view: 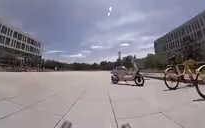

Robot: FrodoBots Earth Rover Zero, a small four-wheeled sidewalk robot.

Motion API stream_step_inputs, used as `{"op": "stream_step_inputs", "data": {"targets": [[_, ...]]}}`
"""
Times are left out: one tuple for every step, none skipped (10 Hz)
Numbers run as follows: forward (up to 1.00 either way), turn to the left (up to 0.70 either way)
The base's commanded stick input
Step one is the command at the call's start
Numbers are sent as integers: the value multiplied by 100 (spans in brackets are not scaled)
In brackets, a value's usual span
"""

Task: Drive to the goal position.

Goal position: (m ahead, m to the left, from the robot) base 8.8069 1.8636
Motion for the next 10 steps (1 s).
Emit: {"op": "stream_step_inputs", "data": {"targets": [[70, 0], [70, 0], [70, 0], [70, 0], [70, 0], [70, 0], [70, 0], [70, 0], [70, 3], [70, 11]]}}
